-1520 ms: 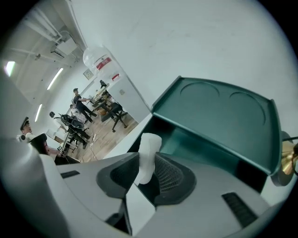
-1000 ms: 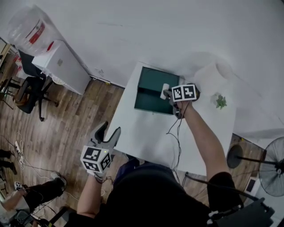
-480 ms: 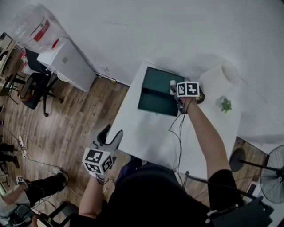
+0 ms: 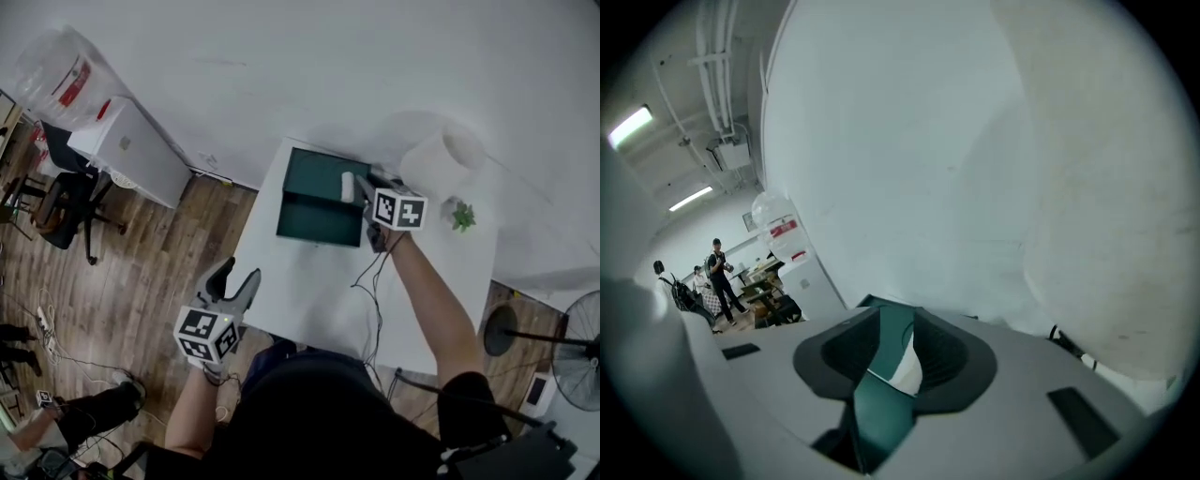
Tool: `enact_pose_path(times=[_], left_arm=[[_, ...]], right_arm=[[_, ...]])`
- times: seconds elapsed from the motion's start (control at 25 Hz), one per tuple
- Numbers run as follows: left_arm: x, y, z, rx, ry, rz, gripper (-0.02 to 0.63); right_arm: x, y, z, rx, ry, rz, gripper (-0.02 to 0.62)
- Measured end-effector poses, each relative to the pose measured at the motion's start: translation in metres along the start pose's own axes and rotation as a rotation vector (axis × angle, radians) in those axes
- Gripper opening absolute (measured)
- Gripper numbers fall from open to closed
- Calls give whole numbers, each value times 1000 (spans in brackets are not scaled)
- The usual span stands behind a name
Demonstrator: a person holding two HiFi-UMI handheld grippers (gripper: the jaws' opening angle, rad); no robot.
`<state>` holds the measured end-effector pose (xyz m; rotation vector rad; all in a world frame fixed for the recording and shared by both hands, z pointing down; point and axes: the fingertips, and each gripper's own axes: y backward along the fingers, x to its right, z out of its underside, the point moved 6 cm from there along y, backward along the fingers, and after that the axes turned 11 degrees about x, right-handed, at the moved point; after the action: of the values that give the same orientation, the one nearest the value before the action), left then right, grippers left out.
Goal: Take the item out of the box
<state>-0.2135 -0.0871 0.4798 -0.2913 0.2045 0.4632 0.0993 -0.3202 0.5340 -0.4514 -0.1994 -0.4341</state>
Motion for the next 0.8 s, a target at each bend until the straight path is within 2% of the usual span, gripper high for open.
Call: enact_pose_path(times=[0.16,0.44,0.56,0.68,0.8], left_arm=[[8,-10,-21,50,-118,6,225],[14,-27,-66,160,-233,-5,158],[20,-32,-84,209,-247,9,119],[27,-34,-104,253,-266,-9,110],[32,-37,-130,336,-294,-6,96]], right_arm=[[-14,39,-21,128,42,-10,98],[-51,114,-64,374,214,2,6],[-70,141,-79,441,270,1,6],[-85,163,-94,492,303,1,6],[-103,180,-108,538,339,-8,6]])
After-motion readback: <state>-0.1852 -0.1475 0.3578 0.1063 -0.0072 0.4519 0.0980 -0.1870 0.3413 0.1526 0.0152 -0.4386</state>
